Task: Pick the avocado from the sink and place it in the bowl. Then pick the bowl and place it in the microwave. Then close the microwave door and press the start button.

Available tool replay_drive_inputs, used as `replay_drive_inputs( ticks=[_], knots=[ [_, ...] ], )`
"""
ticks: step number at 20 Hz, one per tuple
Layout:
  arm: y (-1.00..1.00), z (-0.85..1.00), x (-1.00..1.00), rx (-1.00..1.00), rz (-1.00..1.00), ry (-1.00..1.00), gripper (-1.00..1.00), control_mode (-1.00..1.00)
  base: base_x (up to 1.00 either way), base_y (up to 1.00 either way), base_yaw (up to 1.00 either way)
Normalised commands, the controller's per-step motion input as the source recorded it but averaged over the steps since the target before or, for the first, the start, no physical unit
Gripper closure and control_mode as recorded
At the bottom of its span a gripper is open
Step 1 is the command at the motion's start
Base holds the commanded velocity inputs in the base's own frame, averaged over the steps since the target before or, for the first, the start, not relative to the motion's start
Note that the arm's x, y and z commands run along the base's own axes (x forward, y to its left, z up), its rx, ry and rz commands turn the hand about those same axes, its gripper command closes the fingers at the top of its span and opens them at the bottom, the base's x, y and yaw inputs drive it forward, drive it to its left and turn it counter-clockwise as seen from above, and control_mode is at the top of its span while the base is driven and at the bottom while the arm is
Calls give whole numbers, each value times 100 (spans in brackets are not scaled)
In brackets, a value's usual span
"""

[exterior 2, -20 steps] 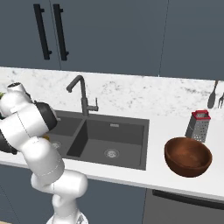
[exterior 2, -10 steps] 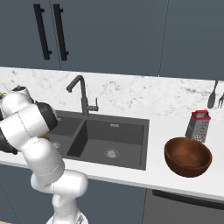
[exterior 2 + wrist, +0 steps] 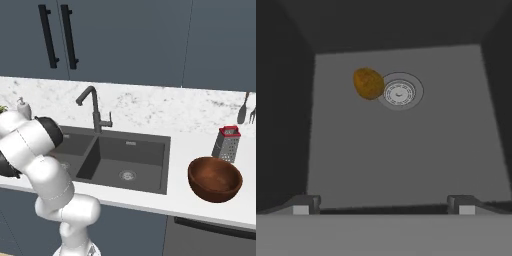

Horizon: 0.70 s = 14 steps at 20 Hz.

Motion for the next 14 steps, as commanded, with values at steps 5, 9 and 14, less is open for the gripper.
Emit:
replay_drive_inputs(
  ticks=[5,9,14],
  knots=[
    [5,-1,57,0,-9,13,-100,-100,0,0,0],
    [-1,0,51,0,0,12,-100,-100,0,0,0],
    [0,-13,31,0,0,12,-100,-100,0,0,0]
  ],
)
